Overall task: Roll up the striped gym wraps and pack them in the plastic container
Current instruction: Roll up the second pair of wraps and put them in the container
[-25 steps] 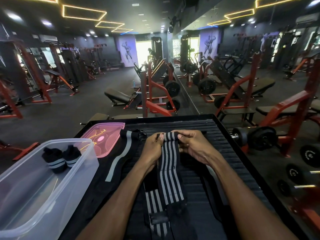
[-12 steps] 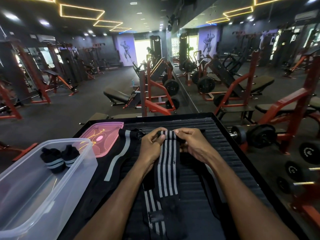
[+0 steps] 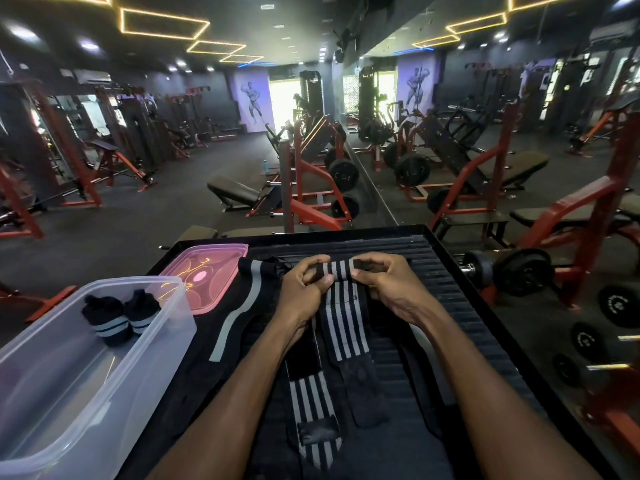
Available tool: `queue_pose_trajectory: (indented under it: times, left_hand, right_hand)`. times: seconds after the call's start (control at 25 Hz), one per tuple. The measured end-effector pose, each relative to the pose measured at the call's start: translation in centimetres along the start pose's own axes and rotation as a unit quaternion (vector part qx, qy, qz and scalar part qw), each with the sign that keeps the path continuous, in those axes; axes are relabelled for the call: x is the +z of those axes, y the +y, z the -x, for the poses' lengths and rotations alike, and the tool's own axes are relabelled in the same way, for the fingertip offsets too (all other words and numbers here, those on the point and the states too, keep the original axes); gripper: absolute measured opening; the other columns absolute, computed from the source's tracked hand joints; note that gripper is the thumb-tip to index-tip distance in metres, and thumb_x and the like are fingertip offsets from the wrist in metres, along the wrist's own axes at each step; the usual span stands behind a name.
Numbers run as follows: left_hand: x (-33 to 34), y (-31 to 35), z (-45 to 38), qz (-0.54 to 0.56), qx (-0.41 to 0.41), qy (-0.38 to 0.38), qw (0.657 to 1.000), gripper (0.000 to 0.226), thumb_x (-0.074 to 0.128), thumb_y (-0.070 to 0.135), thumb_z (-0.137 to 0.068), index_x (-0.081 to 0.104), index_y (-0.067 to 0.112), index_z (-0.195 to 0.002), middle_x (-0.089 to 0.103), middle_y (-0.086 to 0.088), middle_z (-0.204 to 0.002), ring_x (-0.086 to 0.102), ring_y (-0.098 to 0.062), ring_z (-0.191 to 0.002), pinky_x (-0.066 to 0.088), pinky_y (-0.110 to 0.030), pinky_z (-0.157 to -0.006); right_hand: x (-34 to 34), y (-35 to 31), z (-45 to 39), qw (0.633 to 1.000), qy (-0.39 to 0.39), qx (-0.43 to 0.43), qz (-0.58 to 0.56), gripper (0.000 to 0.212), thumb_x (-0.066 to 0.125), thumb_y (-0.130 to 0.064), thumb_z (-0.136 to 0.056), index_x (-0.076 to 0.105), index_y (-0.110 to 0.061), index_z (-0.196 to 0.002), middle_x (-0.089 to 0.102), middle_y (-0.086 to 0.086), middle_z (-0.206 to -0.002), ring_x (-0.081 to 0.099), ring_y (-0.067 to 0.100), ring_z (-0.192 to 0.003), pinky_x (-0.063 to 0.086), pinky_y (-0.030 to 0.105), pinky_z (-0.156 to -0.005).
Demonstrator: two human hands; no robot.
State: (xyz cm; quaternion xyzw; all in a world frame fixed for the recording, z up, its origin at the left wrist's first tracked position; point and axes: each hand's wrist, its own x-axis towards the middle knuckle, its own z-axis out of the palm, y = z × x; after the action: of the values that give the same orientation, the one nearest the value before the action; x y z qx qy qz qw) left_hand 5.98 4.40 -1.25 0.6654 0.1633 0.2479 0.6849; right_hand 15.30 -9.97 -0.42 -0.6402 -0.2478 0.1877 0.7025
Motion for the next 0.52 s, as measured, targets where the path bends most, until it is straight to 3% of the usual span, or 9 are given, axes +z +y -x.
queue_pose_trajectory:
  times: [0.08,0.2,0.32,0.4,0.48,0.52]
  left_hand:
    - [0.07,0.03,0.01,0.037,-0.031,-0.022,0.999,0.020,0.069,0.007,-0.089,0.072,0.014,-0.108,0.077,-0.008,-0.101,0.073,-0.025,-0.099,0.056,-0.044,-0.096]
    - [0.20,-0.36,-0.03,0.039,-0.033,-0.038,0.998,0.016,0.070,0.024,-0.091,0.075,0.013,-0.102,0.077,-0.010,-0.101,0.073,-0.028,-0.100,0.054,-0.048,-0.098]
    - [0.29,-0.66,-0.06,0.005,0.005,-0.029,1.000,0.011,0.068,0.015,-0.092,0.074,0.017,-0.101,0.078,-0.006,-0.102,0.072,-0.024,-0.101,0.053,-0.047,-0.100]
    - [0.24,-0.66,-0.10,0.001,0.011,-0.028,1.000,0.018,0.066,0.006,-0.091,0.074,0.018,-0.103,0.077,-0.005,-0.104,0.071,-0.024,-0.104,0.052,-0.046,-0.101]
    - [0.30,-0.44,0.06,0.008,0.010,-0.037,0.999,0.025,0.065,-0.001,-0.091,0.073,0.019,-0.103,0.077,-0.006,-0.103,0.071,-0.024,-0.103,0.053,-0.044,-0.100]
    - [0.35,-0.30,0.14,0.018,0.004,-0.041,0.999,0.027,0.065,-0.002,-0.090,0.073,0.020,-0.103,0.077,-0.008,-0.102,0.072,-0.024,-0.102,0.054,-0.042,-0.099]
  right_hand:
    - [-0.11,0.12,-0.10,1.000,0.006,-0.015,-0.008,0.027,0.069,0.008,-0.085,0.079,-0.017,-0.090,0.076,0.017,-0.098,0.071,0.034,-0.096,0.054,0.047,-0.089]
    - [0.11,-0.15,0.22,0.999,-0.004,-0.040,-0.001,0.035,0.067,0.015,-0.082,0.078,-0.016,-0.091,0.076,0.009,-0.091,0.071,0.023,-0.089,0.055,0.029,-0.077]
    - [-0.03,-0.18,-0.01,1.000,-0.008,-0.023,-0.013,0.029,0.067,0.013,-0.082,0.077,-0.010,-0.097,0.074,0.005,-0.086,0.070,0.017,-0.079,0.056,0.025,-0.072]
    - [0.09,-0.17,0.09,1.000,-0.020,0.008,-0.017,0.013,0.072,-0.003,-0.088,0.076,-0.009,-0.099,0.073,0.006,-0.083,0.069,0.013,-0.071,0.056,0.027,-0.067]
    - [0.28,0.04,0.01,1.000,-0.009,0.001,0.014,0.008,0.075,-0.012,-0.088,0.077,-0.013,-0.096,0.076,0.009,-0.093,0.073,0.021,-0.087,0.059,0.035,-0.077]
    - [0.38,-0.02,0.14,1.000,0.005,-0.016,0.022,0.009,0.074,-0.009,-0.088,0.076,-0.015,-0.094,0.076,0.008,-0.094,0.072,0.021,-0.091,0.058,0.030,-0.076]
